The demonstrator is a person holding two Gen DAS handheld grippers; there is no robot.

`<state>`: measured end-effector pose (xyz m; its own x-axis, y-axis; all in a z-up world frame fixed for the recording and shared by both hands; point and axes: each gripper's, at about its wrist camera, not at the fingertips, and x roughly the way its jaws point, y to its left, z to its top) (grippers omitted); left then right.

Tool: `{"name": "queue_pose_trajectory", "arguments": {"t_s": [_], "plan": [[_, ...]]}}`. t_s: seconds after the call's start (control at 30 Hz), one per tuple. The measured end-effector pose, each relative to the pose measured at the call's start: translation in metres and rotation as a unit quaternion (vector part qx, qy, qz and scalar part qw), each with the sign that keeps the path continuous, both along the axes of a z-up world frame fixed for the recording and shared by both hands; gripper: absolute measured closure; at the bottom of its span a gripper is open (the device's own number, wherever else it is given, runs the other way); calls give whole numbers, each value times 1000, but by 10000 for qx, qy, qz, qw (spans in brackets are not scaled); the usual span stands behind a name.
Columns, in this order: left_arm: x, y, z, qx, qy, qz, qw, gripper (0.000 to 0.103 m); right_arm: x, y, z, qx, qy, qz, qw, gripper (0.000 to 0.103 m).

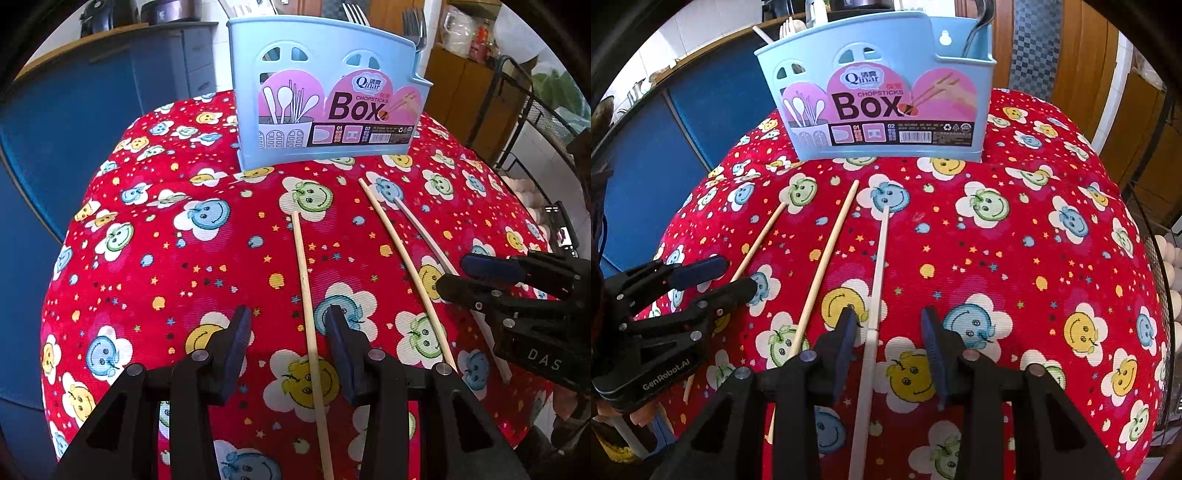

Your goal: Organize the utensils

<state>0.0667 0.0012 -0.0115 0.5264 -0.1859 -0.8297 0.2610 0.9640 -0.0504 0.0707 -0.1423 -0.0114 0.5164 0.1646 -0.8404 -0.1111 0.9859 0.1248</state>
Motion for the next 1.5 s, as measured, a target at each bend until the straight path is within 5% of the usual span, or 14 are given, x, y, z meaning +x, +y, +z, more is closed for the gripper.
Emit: {"name": "queue_pose_trajectory", "arguments": {"t_s": [0.57, 0.67, 0.8, 0.93, 1.5], "plan": [[-1, -1, -1, 38, -15, -55, 10000, 60, 1, -1, 1, -171, -40, -97, 9998, 82], [-2, -3, 0, 44, -17, -113, 9999, 75, 2, -3, 2, -123, -29, -158, 9998, 89], [-2, -5, 1, -9, 27, -168, 9999, 93, 3, -11, 2, 114, 22, -272, 9996, 95], [-1, -3, 2, -153, 76, -97, 9998, 99, 2, -18, 1, 410, 62, -319, 9986, 96], [-10, -8, 21, -246, -235, 6, 9994, 99, -11, -37, 11, 1364, -184, -425, 9896, 96]]}}
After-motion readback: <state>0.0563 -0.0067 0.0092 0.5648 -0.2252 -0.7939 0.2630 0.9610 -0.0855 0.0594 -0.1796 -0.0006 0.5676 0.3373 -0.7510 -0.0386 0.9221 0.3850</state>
